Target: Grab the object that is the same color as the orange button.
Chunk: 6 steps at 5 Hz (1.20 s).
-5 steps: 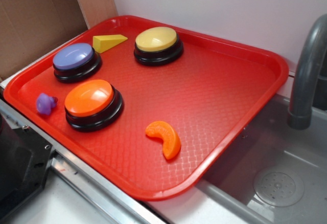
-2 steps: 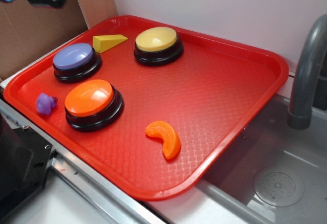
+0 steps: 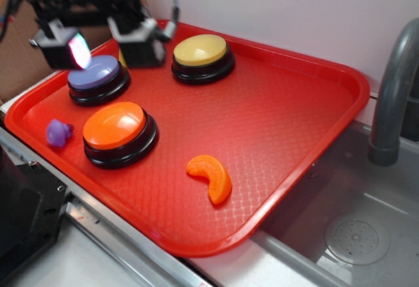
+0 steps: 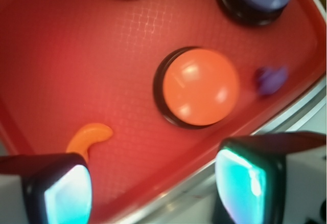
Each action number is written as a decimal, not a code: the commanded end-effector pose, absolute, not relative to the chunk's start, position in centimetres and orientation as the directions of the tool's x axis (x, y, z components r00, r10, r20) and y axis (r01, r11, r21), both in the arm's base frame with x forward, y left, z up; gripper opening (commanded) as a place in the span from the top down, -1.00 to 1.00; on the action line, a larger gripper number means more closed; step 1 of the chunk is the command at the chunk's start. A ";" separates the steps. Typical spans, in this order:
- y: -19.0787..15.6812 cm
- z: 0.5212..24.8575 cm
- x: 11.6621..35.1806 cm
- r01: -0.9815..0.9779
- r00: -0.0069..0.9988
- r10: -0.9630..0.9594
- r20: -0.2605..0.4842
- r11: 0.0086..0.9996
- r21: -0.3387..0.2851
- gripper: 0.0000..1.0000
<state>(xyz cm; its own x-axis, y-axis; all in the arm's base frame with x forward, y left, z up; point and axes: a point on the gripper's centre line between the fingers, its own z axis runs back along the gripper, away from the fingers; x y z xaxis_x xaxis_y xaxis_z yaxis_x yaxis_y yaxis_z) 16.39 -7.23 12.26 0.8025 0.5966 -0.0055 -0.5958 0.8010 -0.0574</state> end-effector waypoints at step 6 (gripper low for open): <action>-13.7 1.9 19.4 -0.730 0.680 0.732 -0.037 0.671 -0.128 -0.13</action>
<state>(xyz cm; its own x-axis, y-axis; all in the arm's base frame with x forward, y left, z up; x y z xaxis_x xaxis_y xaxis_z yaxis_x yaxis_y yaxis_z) 18.68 -13.47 1.58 0.6773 0.7344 -0.0443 -0.7346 0.6719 -0.0946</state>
